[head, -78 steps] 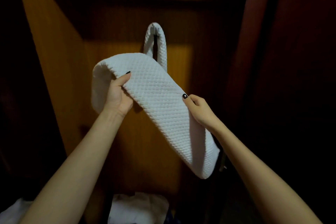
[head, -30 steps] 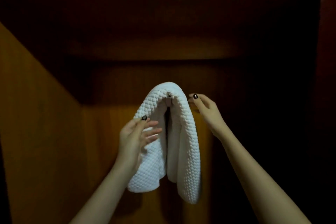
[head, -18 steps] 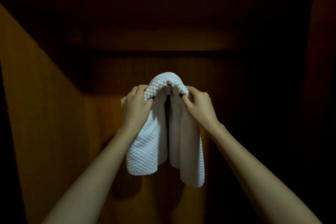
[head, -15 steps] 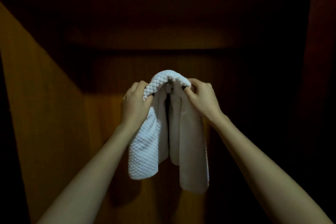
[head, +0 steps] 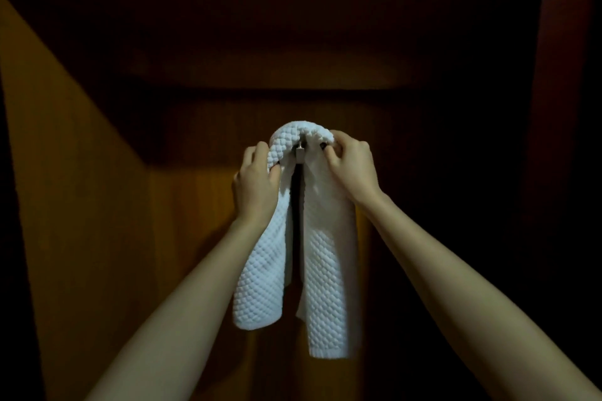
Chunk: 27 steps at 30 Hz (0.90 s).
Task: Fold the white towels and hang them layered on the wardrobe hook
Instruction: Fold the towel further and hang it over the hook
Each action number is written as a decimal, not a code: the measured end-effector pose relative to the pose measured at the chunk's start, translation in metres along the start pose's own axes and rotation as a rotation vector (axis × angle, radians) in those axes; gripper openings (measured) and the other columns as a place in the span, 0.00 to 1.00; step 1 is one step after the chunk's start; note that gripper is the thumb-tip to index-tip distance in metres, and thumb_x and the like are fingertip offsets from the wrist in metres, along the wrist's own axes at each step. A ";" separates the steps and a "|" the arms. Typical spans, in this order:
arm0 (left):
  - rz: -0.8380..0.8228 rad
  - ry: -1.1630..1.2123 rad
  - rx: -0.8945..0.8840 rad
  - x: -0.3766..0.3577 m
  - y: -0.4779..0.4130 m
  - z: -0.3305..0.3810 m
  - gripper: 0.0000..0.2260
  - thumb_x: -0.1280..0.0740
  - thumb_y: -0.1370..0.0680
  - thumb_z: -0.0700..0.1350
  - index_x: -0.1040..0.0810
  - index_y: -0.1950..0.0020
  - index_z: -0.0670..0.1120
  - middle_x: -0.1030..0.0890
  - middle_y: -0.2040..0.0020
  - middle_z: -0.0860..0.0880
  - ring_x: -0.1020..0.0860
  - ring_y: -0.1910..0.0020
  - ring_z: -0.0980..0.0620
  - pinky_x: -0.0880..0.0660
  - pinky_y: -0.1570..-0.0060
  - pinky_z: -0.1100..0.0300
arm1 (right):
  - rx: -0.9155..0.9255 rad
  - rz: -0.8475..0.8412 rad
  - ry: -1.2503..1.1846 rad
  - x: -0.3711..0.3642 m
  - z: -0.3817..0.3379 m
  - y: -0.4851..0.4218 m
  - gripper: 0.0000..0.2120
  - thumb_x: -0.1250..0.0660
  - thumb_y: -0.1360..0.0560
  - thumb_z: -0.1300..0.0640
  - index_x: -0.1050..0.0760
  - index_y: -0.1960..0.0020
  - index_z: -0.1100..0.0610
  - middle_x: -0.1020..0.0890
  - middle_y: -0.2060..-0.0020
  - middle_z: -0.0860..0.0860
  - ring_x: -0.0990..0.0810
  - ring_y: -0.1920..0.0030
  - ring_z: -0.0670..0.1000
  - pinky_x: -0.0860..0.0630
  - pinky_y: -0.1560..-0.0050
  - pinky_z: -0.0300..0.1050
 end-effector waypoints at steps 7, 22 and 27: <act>-0.032 0.125 0.029 -0.013 0.035 -0.012 0.10 0.36 0.20 0.39 0.28 0.39 0.41 0.21 0.51 0.46 0.25 0.58 0.53 0.29 0.61 0.65 | 0.044 0.016 -0.070 -0.012 0.006 0.041 0.16 0.37 0.20 0.58 0.27 0.33 0.53 0.17 0.48 0.47 0.18 0.50 0.45 0.20 0.50 0.49; -0.140 0.250 0.284 -0.039 0.112 -0.052 0.05 0.32 0.22 0.39 0.26 0.50 0.38 0.23 0.58 0.49 0.24 0.62 0.53 0.30 0.67 0.73 | -0.332 -0.007 -0.253 -0.054 0.084 0.152 0.18 0.36 0.23 0.63 0.27 0.34 0.53 0.20 0.56 0.40 0.20 0.56 0.41 0.21 0.59 0.39; -0.305 0.231 0.417 -0.045 0.153 -0.076 0.11 0.31 0.23 0.42 0.23 0.47 0.35 0.18 0.50 0.39 0.20 0.52 0.42 0.25 0.55 0.55 | -0.466 -0.226 -0.277 -0.076 0.097 0.185 0.27 0.30 0.26 0.56 0.33 0.29 0.49 0.25 0.46 0.32 0.24 0.48 0.33 0.28 0.53 0.27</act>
Point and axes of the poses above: each hand's wrist, its own y-axis away from the middle knuckle, its own x-axis out of the back of the hand, z = x × y, the point moved 7 cm from there along -y, towards the middle knuckle
